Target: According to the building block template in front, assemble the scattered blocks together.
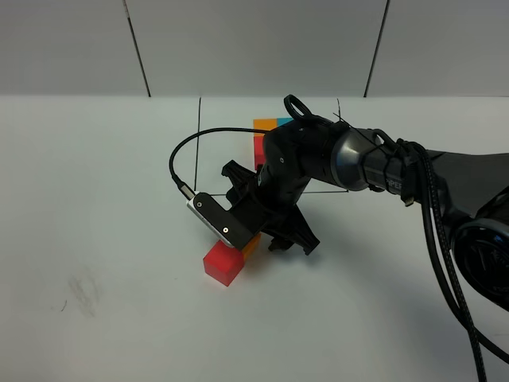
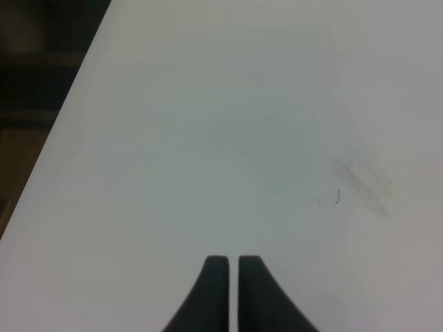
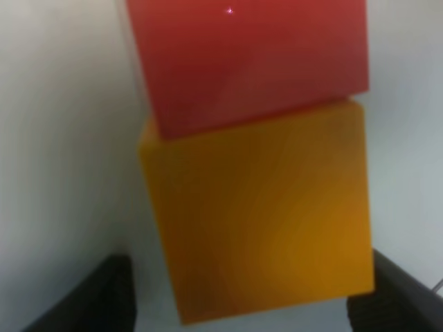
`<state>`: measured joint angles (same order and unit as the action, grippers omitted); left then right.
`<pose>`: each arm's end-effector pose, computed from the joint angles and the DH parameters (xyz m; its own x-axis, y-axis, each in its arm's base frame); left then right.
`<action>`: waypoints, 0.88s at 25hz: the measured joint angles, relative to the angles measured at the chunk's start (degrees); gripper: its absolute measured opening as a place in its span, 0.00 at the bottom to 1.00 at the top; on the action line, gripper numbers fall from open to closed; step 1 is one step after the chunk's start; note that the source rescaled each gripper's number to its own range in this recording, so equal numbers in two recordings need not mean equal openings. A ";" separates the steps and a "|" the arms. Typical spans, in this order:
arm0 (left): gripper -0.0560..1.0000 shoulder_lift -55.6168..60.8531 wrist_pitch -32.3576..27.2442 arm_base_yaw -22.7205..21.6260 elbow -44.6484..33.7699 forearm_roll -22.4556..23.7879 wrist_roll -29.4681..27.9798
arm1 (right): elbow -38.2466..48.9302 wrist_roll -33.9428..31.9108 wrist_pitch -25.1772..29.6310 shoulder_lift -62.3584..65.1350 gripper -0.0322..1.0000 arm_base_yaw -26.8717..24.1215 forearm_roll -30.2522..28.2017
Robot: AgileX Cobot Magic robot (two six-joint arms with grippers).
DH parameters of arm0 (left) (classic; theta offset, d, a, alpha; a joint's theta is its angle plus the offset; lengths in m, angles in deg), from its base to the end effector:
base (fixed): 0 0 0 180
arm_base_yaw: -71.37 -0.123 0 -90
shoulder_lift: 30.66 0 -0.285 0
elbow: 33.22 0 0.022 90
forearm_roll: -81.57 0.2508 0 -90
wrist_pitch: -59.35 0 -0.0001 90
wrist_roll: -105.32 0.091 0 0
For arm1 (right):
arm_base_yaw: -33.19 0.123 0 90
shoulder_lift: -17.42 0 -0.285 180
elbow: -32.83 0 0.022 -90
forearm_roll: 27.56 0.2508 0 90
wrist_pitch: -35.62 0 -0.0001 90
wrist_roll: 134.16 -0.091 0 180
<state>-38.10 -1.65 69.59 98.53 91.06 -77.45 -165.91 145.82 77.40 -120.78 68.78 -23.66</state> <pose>-0.0076 0.0129 0.2794 -0.4487 0.0182 -0.8935 -0.1454 0.9850 0.0931 0.3805 0.2774 0.1227 0.6835 -0.7299 -0.0028 -0.6908 -0.6456 -0.3255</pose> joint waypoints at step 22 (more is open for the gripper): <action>0.06 0.00 0.00 0.00 0.00 0.00 0.00 | 0.00 -30.86 1.45 10.11 0.76 0.00 -10.09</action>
<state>-38.10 -1.65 69.59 98.53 91.06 -77.45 -165.91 114.96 78.85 -110.67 68.78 -33.75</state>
